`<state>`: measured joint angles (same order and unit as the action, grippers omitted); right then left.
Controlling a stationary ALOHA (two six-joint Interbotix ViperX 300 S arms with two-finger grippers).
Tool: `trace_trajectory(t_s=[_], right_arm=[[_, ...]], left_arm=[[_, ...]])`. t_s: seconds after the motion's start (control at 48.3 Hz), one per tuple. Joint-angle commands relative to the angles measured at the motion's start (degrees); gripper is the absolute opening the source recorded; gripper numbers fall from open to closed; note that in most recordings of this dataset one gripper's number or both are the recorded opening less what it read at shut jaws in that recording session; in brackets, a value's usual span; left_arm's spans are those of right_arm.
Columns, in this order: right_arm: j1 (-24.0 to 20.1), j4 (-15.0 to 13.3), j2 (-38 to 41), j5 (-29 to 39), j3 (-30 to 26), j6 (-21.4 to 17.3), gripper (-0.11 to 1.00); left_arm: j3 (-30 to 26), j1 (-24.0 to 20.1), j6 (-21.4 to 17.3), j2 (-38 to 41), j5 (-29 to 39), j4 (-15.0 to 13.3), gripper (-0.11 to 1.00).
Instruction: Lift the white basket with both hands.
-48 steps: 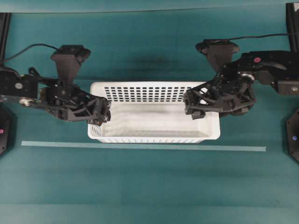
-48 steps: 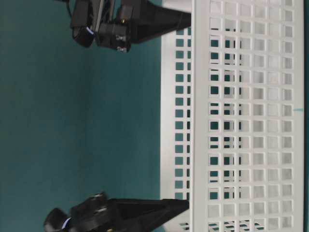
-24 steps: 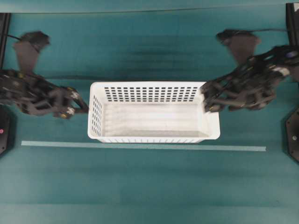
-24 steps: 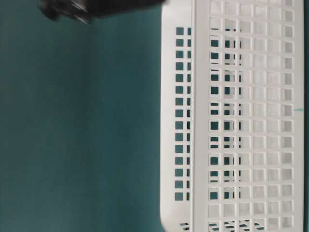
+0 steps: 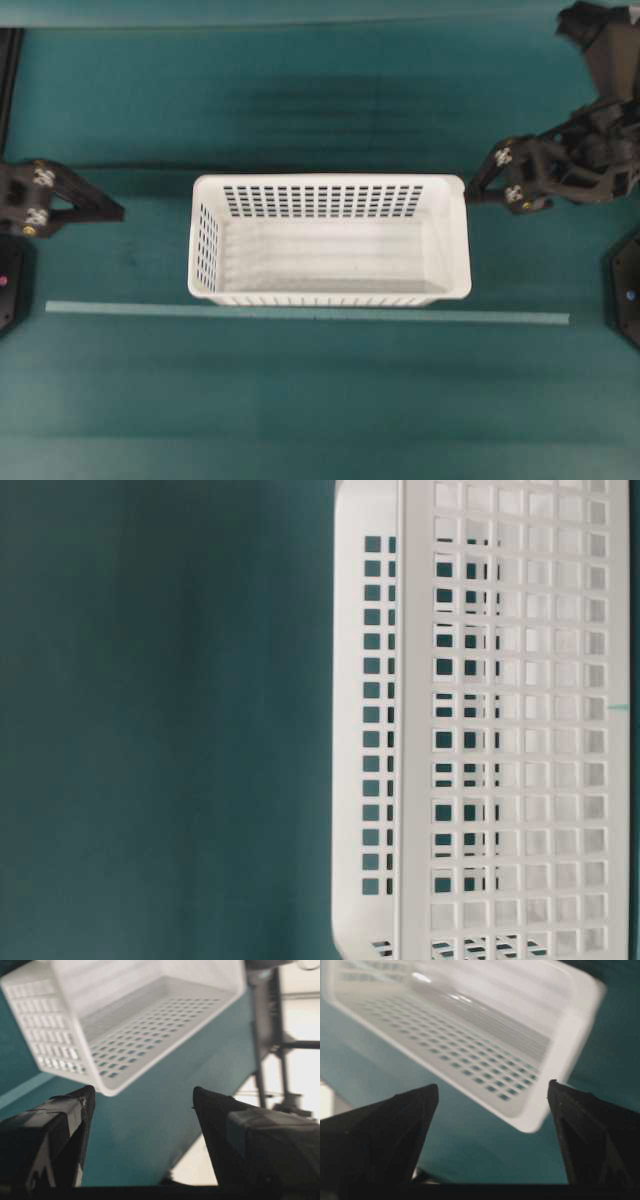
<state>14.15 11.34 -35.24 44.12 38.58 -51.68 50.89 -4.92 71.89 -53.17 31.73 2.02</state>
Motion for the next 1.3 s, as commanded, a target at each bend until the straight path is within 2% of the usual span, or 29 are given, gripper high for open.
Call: trace_trajectory(t_s=[0.0, 0.124, 0.331, 0.58, 0.745, 0.89, 1.118, 1.18, 1.284], right_arm=[[-0.6, -0.1, -1.7, -4.5, 0.4, 1.7, 0.93], [-2.1, -0.1, -5.1, -11.7, 2.3, 4.5, 0.92], [-3.3, -0.1, -10.1, -20.3, 3.6, 9.5, 0.91], [-4.1, -0.4, -14.6, -22.0, 5.0, 16.5, 0.91], [-5.3, -2.0, -16.1, -22.8, 6.2, 23.8, 0.91], [-6.1, -2.5, -17.1, -24.6, 6.7, 30.8, 0.91], [-6.8, -2.5, -20.0, -27.9, 7.9, 40.6, 0.91], [-6.9, -2.5, -21.2, -29.2, 8.4, 42.6, 0.91], [-7.2, -2.5, -23.0, -30.8, 9.4, 43.9, 0.91]], left_arm=[[-0.9, 0.3, -0.6, -1.1, -0.7, 0.1, 0.76], [-1.4, 0.7, -4.0, -2.4, -3.8, 0.1, 0.76], [-1.4, 1.5, -11.5, -2.0, -13.7, 0.1, 0.76], [-1.5, 1.5, -23.1, -2.4, -16.8, 0.1, 0.76], [-1.6, 1.7, -32.1, -3.2, -17.6, 0.1, 0.76], [-1.8, 1.8, -38.3, -5.0, -19.8, 0.1, 0.76], [-2.4, 3.3, -44.1, -8.2, -20.6, 0.1, 0.76], [-2.4, 4.0, -45.3, -8.3, -20.3, 0.1, 0.76], [-2.3, 4.6, -46.6, -8.5, -20.3, 0.1, 0.76]])
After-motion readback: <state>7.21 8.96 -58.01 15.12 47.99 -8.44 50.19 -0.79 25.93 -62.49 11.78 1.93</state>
